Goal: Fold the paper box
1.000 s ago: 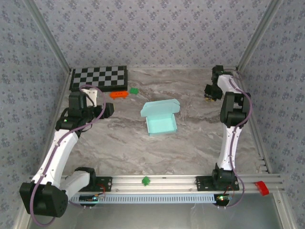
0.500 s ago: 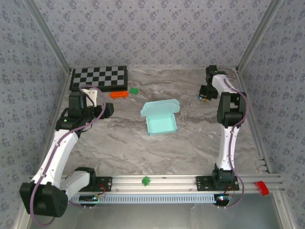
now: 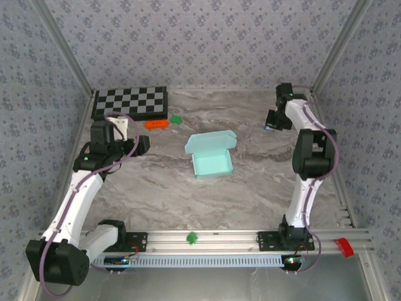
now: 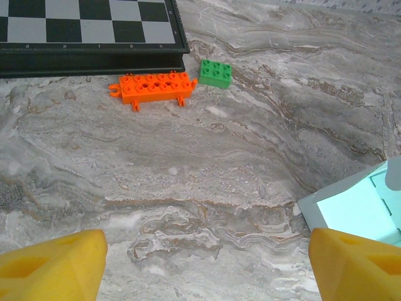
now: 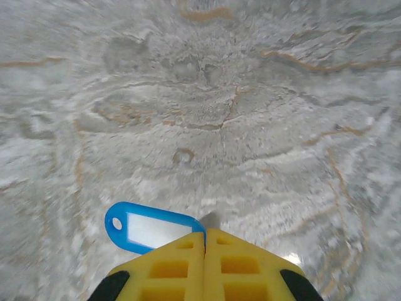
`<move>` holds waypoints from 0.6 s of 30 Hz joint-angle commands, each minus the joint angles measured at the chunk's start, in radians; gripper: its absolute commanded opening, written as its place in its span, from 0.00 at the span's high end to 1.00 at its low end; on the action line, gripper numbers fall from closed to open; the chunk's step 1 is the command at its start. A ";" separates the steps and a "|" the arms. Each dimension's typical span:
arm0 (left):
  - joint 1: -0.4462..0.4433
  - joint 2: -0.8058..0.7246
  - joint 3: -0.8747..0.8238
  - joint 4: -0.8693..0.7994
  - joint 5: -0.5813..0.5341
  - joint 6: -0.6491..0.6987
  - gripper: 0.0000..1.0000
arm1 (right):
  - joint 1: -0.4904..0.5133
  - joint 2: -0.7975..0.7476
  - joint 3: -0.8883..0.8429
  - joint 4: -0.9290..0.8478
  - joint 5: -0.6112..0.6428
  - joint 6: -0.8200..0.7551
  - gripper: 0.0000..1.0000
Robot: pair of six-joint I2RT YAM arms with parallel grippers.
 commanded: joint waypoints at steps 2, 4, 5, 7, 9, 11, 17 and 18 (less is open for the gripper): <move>0.009 -0.027 0.000 0.022 0.004 -0.003 0.16 | 0.024 -0.205 -0.150 0.048 -0.027 0.023 1.00; 0.009 -0.029 -0.001 0.025 0.004 -0.003 0.16 | 0.045 -0.302 -0.226 0.066 -0.037 0.026 1.00; 0.011 -0.029 -0.003 0.025 0.004 -0.004 0.16 | 0.060 -0.353 -0.265 0.074 -0.037 0.031 1.00; 0.011 -0.029 -0.002 0.026 0.004 -0.006 0.16 | 0.093 -0.449 -0.332 0.086 -0.046 0.035 1.00; 0.011 -0.029 -0.002 0.026 0.006 -0.006 0.16 | 0.136 -0.542 -0.390 0.086 -0.049 0.037 1.00; 0.011 -0.028 -0.003 0.027 0.006 -0.007 0.16 | 0.178 -0.616 -0.424 0.087 -0.067 0.038 1.00; 0.013 -0.029 0.000 0.024 0.006 -0.006 0.16 | 0.338 -0.768 -0.541 0.101 -0.120 0.054 1.00; 0.012 -0.029 0.000 0.024 0.005 -0.006 0.16 | 0.375 -0.780 -0.554 0.109 -0.112 0.063 1.00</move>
